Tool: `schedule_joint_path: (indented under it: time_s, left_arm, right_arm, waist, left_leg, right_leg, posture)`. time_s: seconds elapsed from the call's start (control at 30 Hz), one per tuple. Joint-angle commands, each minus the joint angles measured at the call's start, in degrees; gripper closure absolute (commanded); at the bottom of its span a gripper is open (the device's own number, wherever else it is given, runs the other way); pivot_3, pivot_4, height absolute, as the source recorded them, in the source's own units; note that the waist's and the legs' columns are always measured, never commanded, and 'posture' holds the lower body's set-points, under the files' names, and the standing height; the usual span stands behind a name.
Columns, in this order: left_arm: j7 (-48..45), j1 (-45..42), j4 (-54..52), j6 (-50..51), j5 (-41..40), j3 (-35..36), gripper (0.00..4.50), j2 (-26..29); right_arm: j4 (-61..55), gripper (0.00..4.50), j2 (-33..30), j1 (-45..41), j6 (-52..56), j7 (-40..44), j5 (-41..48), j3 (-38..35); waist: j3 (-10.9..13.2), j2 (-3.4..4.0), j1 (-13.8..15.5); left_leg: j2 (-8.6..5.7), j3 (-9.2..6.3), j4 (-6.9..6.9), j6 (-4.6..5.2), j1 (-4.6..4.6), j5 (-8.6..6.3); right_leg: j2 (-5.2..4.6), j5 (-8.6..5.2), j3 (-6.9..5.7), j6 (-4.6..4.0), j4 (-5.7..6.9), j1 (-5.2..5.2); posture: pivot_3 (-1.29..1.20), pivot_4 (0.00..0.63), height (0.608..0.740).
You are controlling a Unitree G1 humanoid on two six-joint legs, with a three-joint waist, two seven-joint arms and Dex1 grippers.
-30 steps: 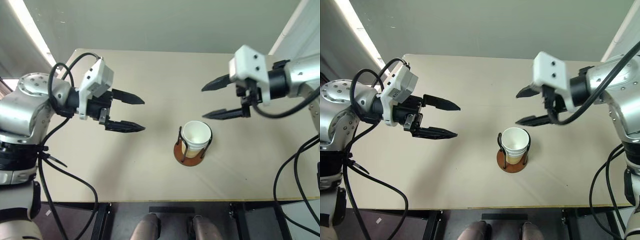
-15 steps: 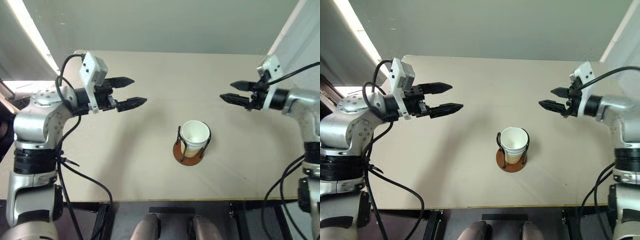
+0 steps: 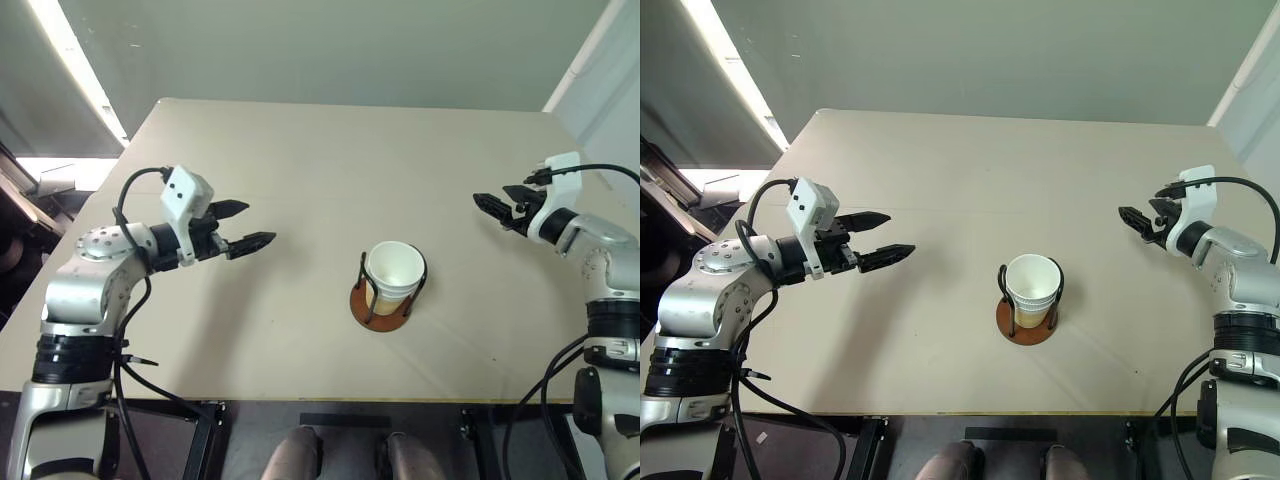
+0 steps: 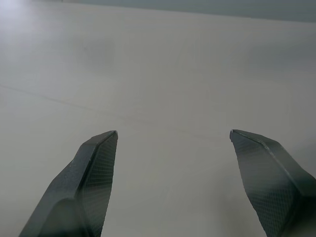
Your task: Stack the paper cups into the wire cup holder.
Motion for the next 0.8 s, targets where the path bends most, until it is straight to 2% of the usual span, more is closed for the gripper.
schedule_joint_path:
  time_s: [0.03,0.17,0.37,0.8]
  left_arm:
    - [1.0,-0.6,-0.9,-1.3,0.2,2.1,0.00,0.1]
    - [1.2,-0.1,-1.8,-1.1,0.0,2.3,0.00,0.4]
    - [-1.0,1.3,-2.3,-1.7,0.5,2.1,0.00,2.3]
    - [-2.9,0.4,-2.3,-1.2,0.3,1.0,0.00,2.0]
  right_arm:
    - [-3.3,0.74,1.4,1.2,-1.3,-1.0,1.4,-2.0]
    - [-4.0,0.74,2.5,2.2,-1.9,-2.1,1.9,-3.1]
    - [-1.2,0.74,3.3,1.5,-6.0,-9.1,0.3,-6.0]
    - [1.3,0.74,3.4,2.1,-9.6,-10.3,-3.7,-3.5]
  waist:
    - [0.0,0.00,0.0]
    - [0.0,0.00,0.0]
    - [0.0,0.00,0.0]
    - [0.0,0.00,0.0]
  left_leg:
    - [0.00,0.00,-0.01,0.00,0.00,0.00]
    - [-0.01,0.00,0.00,0.00,-0.01,0.00]
    - [-0.01,-0.01,-0.02,-0.02,0.00,-0.01]
    - [0.00,-0.01,-0.03,-0.06,0.00,-0.03]
  right_leg:
    - [0.00,0.00,0.00,0.00,0.00,0.01]
    - [0.00,0.00,0.00,0.00,-0.01,0.00]
    - [0.00,0.00,-0.01,-0.01,-0.02,0.00]
    - [0.00,0.01,0.00,-0.02,-0.01,0.00]
  posture:
    - [0.00,0.150,0.740]
    - [0.00,0.150,0.740]
    - [0.00,0.150,0.740]
    - [0.00,0.150,0.740]
